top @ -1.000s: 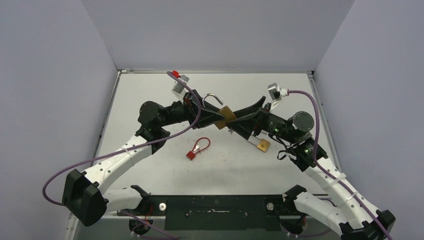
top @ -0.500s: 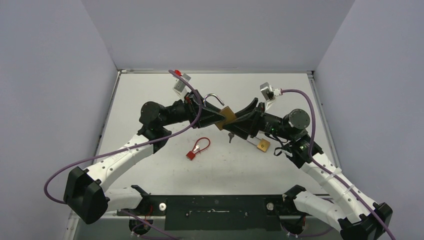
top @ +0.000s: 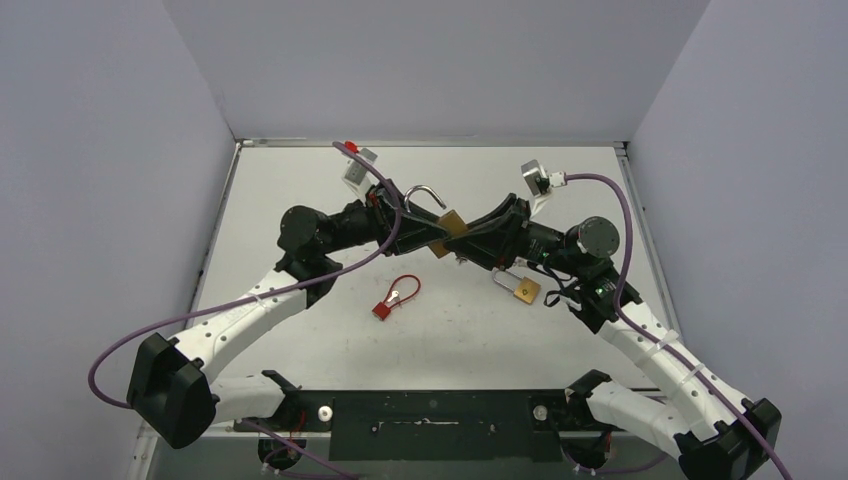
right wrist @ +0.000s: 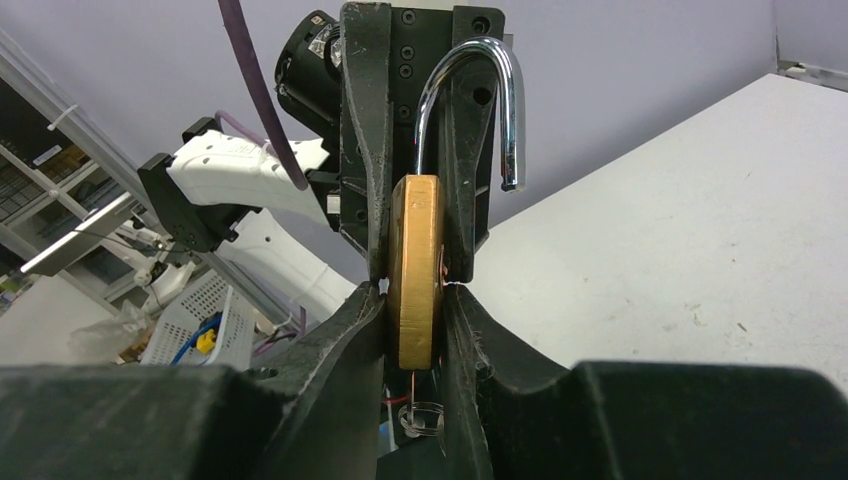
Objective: Unlock with the key
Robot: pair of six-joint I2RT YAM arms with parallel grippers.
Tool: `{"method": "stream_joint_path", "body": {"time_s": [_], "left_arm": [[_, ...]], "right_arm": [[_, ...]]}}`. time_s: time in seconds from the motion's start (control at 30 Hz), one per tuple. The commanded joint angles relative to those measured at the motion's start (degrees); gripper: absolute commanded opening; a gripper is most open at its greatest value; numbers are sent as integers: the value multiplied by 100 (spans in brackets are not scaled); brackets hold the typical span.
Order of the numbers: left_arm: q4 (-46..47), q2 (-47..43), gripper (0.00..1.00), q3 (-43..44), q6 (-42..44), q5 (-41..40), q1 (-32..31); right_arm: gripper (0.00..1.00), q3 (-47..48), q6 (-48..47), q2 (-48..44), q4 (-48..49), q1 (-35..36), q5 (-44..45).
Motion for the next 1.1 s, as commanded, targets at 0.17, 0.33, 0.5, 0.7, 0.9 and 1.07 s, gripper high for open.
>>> {"method": "stream_joint_path", "body": {"time_s": [0.17, 0.33, 0.5, 0.7, 0.9, 1.07], "left_arm": [[-1032, -619, 47, -47, 615, -1694, 62], [-3579, -1073, 63, -20, 1243, -3930, 215], [-4449, -1011, 64, 26, 1560, -4317, 229], [-5495, -886, 68, 212, 1797, -4757, 282], [-5729, -974, 68, 74, 2042, -5064, 336], [-6287, -1000, 51, -85, 2201, -5685, 437]], "right_arm": [[0, -122, -268, -108, 176, 54, 27], [0, -184, -308, -89, 58, 79, -57], [0, -81, -724, -11, -416, 128, -60], [0, 166, -1181, 161, -1111, 159, 96], [0, 198, -1037, 431, -1330, 159, 490], [0, 290, -676, 892, -1508, 138, 1062]]}}
